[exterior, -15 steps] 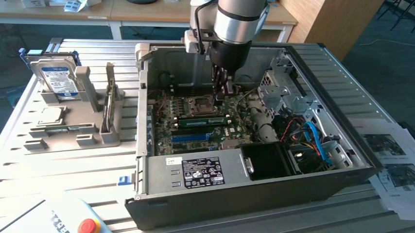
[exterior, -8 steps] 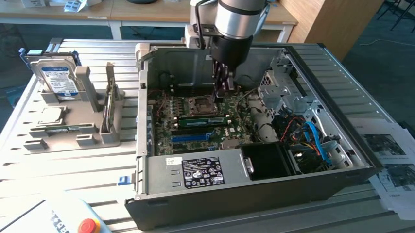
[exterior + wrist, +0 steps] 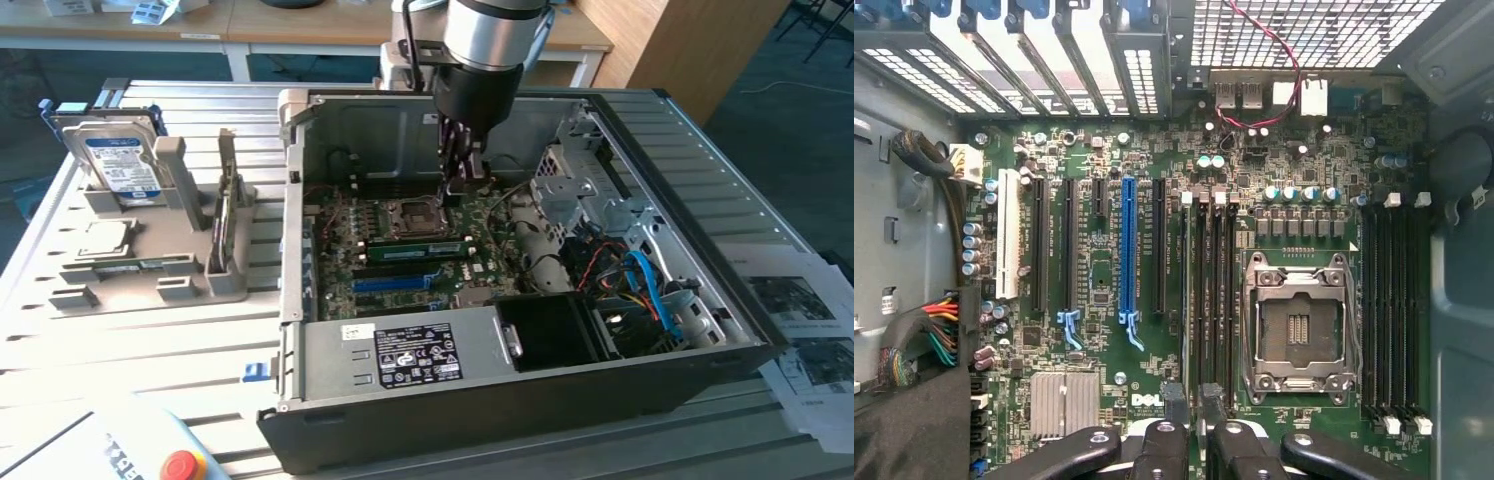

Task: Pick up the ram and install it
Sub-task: 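Press down the ram until it locks into place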

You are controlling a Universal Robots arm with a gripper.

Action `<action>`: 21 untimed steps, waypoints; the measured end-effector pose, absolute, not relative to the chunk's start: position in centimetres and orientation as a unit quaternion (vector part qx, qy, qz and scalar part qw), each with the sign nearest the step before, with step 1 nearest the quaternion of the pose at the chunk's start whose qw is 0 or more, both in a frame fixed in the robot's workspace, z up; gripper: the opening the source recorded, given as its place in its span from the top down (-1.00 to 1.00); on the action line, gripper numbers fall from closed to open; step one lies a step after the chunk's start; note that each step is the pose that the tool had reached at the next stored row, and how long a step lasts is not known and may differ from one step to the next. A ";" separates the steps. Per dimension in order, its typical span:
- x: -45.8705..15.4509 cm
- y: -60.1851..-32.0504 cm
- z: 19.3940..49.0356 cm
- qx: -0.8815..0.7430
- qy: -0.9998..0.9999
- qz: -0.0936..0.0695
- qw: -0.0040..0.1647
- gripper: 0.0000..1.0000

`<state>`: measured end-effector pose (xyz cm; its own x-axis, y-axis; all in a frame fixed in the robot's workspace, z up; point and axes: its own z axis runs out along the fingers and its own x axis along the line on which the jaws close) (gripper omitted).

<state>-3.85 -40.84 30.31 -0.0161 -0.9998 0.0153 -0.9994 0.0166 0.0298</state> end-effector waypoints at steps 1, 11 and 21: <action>-3.9 -40.8 30.3 0.701 -0.713 -0.005 0.016 0.62; -3.9 -40.8 30.3 0.701 -0.713 -0.005 0.016 0.65; -3.9 -40.8 30.3 0.701 -0.713 -0.005 0.016 0.80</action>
